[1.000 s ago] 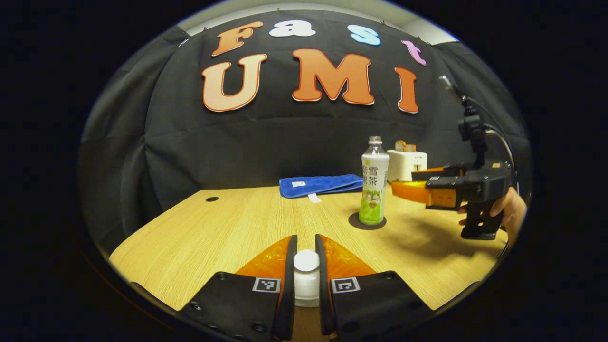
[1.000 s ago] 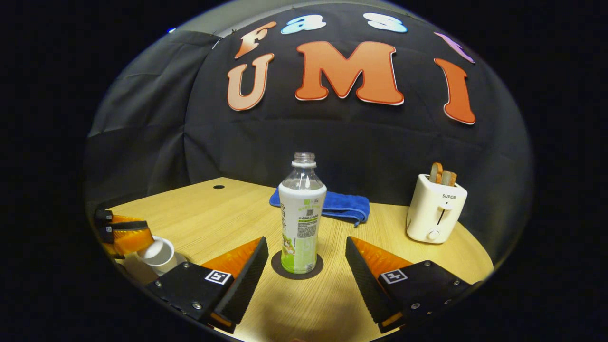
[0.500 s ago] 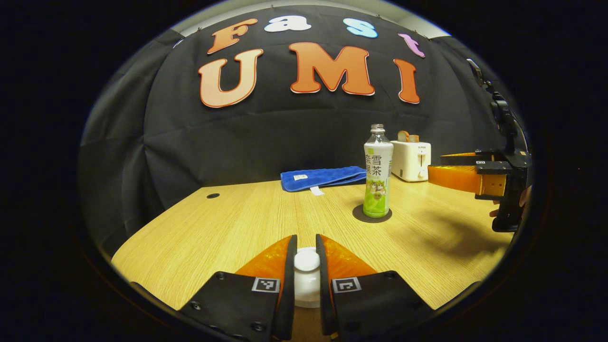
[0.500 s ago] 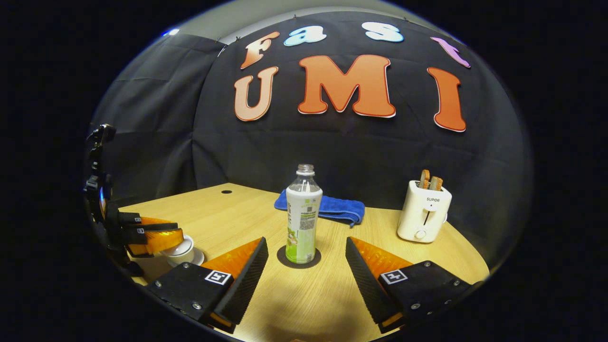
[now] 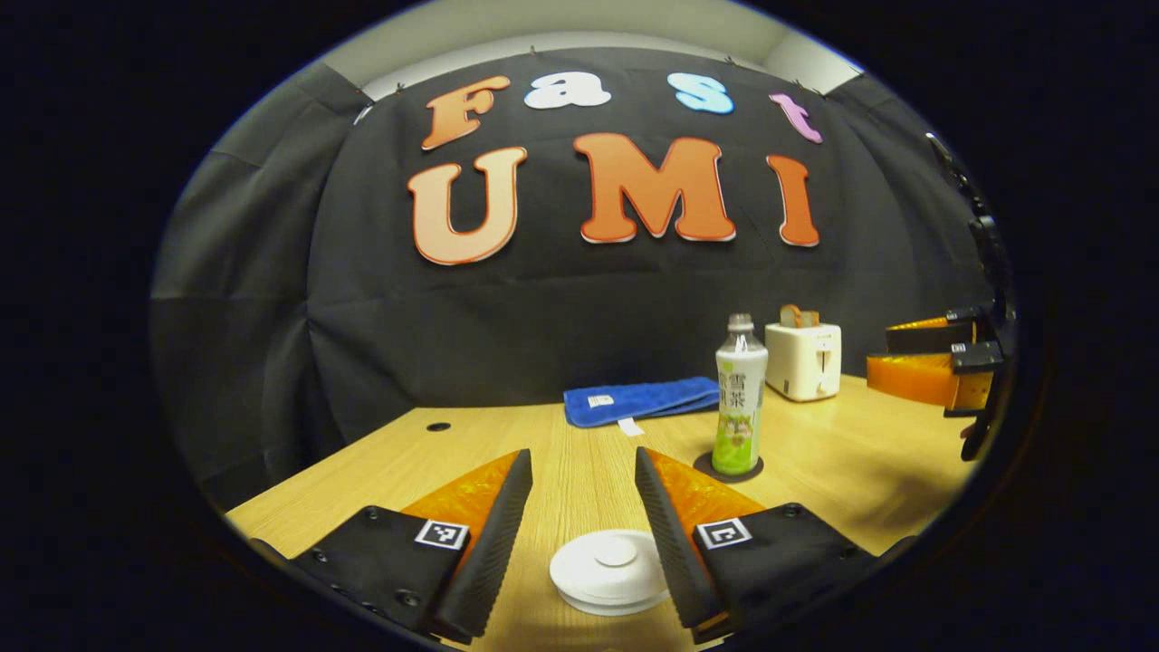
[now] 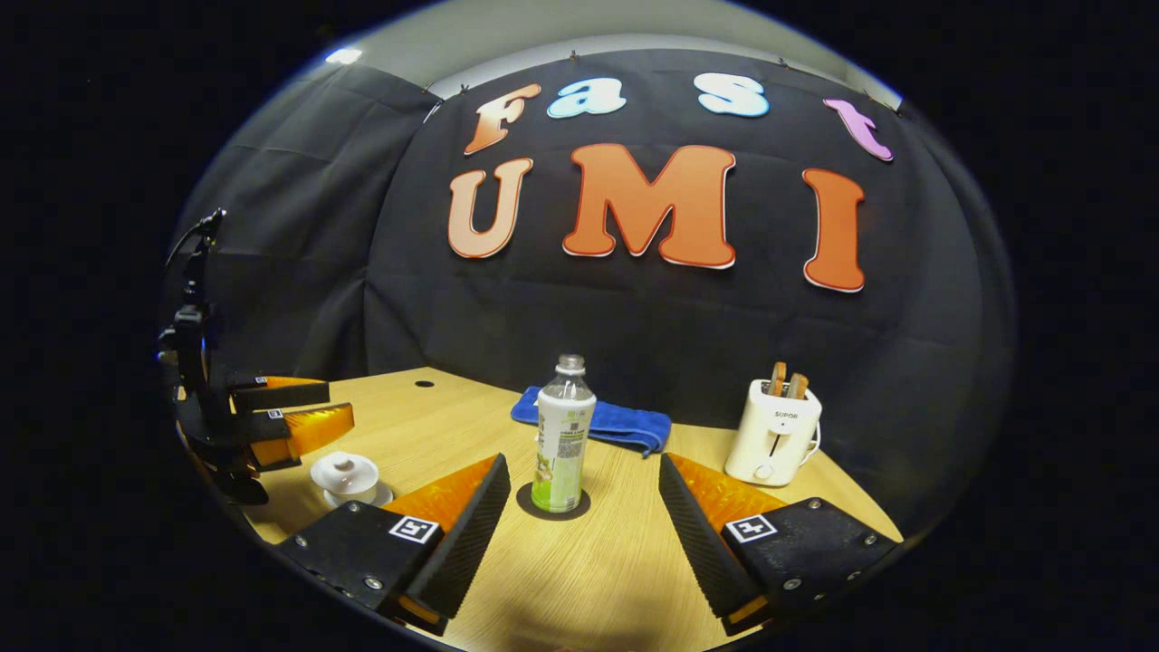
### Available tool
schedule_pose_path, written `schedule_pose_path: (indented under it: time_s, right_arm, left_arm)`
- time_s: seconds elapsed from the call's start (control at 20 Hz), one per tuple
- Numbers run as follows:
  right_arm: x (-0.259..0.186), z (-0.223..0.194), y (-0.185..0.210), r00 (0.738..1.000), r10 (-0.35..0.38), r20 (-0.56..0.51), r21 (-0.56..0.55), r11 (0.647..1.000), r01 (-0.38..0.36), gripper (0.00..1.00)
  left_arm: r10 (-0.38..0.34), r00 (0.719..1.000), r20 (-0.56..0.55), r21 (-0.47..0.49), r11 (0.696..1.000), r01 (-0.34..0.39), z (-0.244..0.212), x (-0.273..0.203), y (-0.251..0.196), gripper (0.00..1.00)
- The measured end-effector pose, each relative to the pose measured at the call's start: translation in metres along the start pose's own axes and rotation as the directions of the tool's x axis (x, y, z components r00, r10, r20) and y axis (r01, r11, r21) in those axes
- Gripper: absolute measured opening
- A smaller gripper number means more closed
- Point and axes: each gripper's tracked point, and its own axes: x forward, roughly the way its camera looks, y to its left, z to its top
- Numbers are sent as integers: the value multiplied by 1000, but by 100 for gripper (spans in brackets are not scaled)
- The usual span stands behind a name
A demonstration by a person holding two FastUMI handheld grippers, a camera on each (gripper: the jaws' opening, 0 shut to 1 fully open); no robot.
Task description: Open the teacup lid with one hand, grasp the water bottle and pour water into the teacup with the other hand; after pouring, place the water bottle on the coaster and then close the teacup lid.
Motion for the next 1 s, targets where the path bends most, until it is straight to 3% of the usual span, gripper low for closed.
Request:
schedule_pose_path:
  time_s: [0.05,0.1,0.2,0.45,0.75,0.85,1.0]
  right_arm:
    - [-5,4,1,1000,-6,6,17,1000,6,99]
    - [-10,6,1,1000,-13,8,34,999,12,99]
    - [-18,15,-4,999,-38,29,29,999,37,99]
    - [-35,45,-12,992,-100,77,-41,994,104,99]
    - [-45,79,-1,986,-102,133,-41,993,108,99]
    - [-47,86,0,984,-105,144,-34,993,111,99]
    - [-48,91,0,982,-113,153,-21,993,117,99]
  left_arm:
    - [21,999,34,1,1000,-21,12,-1,7,78]
    - [35,998,56,0,999,-36,21,-3,11,75]
    - [57,995,80,-27,998,-55,33,-7,19,84]
    - [58,993,99,-134,990,-45,72,-17,27,89]
    - [92,992,86,-92,992,-84,113,-24,27,93]
    - [77,992,96,-97,993,-67,123,-24,17,90]
    - [68,994,88,-83,995,-61,128,-27,11,94]
